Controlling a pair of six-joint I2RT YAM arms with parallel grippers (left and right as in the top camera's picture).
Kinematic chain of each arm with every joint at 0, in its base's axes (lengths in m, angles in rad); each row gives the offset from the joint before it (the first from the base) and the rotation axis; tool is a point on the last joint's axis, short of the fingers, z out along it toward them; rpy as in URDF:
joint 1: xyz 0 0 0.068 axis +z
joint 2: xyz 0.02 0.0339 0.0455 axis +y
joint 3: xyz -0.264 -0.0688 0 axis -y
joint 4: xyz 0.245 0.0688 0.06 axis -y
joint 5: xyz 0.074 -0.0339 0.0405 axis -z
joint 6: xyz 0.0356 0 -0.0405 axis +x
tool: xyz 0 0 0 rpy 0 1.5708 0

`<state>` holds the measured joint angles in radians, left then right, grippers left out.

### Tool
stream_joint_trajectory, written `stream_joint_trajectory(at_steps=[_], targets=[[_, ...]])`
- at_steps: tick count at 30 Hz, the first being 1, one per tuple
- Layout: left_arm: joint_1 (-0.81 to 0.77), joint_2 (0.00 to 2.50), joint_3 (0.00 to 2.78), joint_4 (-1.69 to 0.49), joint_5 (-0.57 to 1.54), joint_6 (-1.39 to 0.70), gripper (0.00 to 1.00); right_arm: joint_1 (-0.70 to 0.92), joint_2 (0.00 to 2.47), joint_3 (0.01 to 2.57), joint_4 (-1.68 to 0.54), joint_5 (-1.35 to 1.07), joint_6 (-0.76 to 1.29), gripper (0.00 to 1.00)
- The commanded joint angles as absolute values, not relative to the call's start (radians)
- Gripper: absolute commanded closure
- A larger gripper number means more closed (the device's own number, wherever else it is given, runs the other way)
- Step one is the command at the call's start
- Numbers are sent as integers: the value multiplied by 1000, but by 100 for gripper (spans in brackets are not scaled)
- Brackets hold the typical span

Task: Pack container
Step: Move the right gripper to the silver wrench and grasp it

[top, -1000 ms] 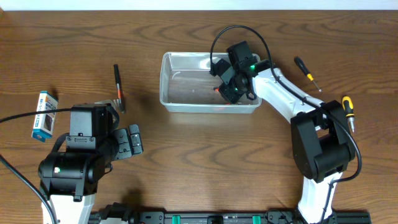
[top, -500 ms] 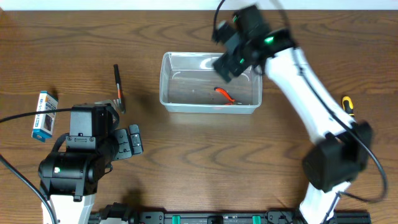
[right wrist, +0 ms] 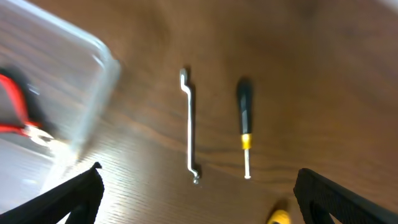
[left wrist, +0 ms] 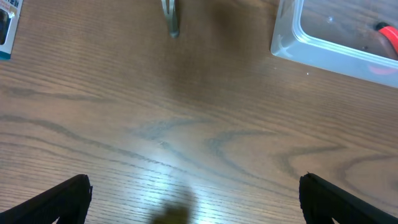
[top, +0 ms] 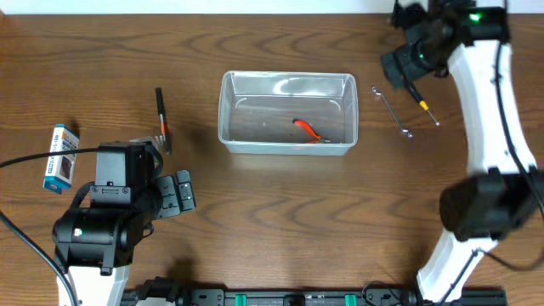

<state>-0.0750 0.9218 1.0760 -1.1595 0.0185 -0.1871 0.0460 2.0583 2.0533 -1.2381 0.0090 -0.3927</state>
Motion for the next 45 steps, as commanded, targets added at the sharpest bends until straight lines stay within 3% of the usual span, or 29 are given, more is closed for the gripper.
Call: stream_joint_trajectory(at_steps=[1,20,26,29,33,45], targets=[[-80,920,1092,-1163,7,-197,2,46,2148,2046,-1244,19,-436,1],[-80,920,1092,-1163,7,-197,2,45,2458,2046,-1208,-8,-451,1],[-80,920,1092,-1163,7,-197,2,44,2492,2046,-1214,-34,-451,6],[-80,920,1092,-1163,7,-197,2,44,2494,2046,-1211,-42,-450,16],[-80,920,1092,-1163,7,-197,2,44,2494,2046,-1213,-42,-449,38],[-80,920,1092,-1164,7,-197,2,44,2494,2046,-1216,-42,-430,73]])
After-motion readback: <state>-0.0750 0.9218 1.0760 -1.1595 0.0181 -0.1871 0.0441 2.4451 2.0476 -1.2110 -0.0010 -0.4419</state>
